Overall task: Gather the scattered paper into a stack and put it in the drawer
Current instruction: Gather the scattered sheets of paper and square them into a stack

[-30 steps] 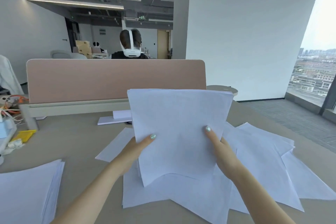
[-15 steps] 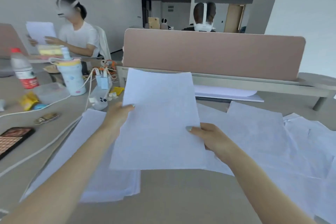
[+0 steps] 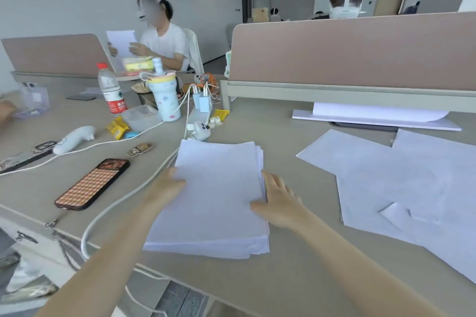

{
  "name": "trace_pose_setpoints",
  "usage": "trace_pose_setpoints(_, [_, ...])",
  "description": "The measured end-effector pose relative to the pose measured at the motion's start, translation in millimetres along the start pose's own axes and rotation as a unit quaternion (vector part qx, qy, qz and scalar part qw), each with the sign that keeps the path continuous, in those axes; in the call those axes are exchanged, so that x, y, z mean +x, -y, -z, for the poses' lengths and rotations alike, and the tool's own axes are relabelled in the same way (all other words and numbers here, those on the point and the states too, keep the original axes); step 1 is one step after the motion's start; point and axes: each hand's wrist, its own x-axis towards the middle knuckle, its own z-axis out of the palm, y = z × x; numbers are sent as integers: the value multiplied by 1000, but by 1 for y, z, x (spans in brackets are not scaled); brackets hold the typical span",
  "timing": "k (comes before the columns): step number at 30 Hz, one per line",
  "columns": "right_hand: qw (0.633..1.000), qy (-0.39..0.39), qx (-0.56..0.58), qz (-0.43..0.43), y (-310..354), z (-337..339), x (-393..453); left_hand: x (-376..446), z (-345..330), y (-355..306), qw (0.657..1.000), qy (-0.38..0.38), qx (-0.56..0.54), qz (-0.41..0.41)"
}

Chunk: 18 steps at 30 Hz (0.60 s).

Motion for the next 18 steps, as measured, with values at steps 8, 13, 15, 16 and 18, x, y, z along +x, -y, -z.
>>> trace_pose_setpoints(8, [999,-20,-37,4,-13,-5,-5,-2,-32,-10,999,33,3,12])
trace_pose_setpoints(13, [998,-54,-31,-34,-46,17,-11,-6,-72,-28,997,80,-24,-5])
trace_pose_setpoints(15, [997,-64,-21,-40,-58,23,-14,-9,-86,-35,995,99,6,-18])
trace_pose_setpoints(16, [997,-66,-22,-38,-63,25,-15,-9,-93,-38,994,107,28,-24])
trace_pose_setpoints(18, [997,-70,-21,-27,-70,26,-14,-12,-103,-46,991,106,76,-36])
